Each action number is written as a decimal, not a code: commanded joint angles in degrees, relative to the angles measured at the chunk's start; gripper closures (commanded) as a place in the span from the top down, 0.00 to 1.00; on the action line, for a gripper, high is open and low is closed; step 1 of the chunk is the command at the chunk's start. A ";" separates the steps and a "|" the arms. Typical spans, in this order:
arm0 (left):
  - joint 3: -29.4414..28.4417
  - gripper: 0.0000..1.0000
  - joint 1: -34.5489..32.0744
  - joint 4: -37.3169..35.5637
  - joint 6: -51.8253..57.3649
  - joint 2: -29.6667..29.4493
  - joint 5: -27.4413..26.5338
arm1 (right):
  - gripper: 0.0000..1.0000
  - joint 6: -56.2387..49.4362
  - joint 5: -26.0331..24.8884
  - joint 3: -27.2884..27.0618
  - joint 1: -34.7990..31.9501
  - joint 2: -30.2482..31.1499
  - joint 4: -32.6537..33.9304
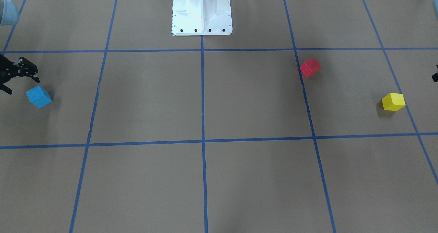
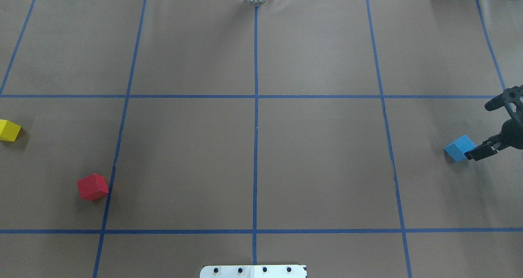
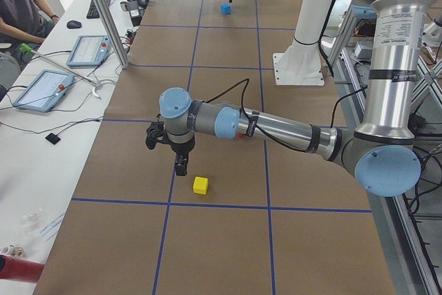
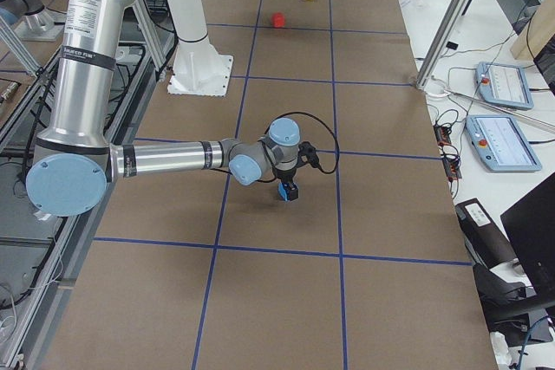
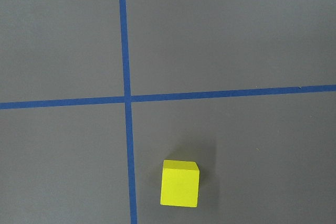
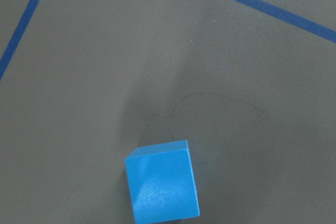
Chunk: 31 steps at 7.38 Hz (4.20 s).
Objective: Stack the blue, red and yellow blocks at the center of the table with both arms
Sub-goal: 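Close the right gripper on the blue cube and lift it, then carry the blue cube to the table center and lower it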
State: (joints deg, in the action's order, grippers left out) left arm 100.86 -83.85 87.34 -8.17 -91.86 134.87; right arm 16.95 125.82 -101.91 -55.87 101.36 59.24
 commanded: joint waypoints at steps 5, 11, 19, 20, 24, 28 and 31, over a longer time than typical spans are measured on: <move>-0.14 1.00 0.00 0.02 0.09 0.81 -0.05 | 0.97 -5.71 -2.78 5.22 3.31 -4.13 -0.09; -0.14 1.00 0.00 0.02 0.09 0.81 0.04 | 0.00 -5.61 0.80 8.66 3.04 -6.62 -0.01; -0.05 1.00 0.00 0.02 0.09 0.72 1.18 | 0.00 31.01 2.18 1.18 8.60 -30.28 21.88; -0.05 1.00 0.00 0.02 0.09 0.72 1.18 | 0.00 42.00 -3.16 5.36 13.45 -39.57 23.88; -0.14 1.00 0.00 0.02 0.09 0.81 1.18 | 0.00 57.01 -13.82 28.15 22.27 -62.48 23.21; 0.30 1.00 0.00 0.02 0.00 0.72 1.18 | 0.00 64.87 -17.19 28.43 25.54 -62.42 21.88; 0.30 1.00 0.00 0.02 0.00 0.81 1.18 | 0.01 64.17 -19.81 28.43 27.29 -61.81 19.87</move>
State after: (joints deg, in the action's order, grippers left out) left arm 101.15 -83.85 87.36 -8.17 -91.10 136.06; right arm 81.31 107.75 -73.50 -29.51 39.33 80.23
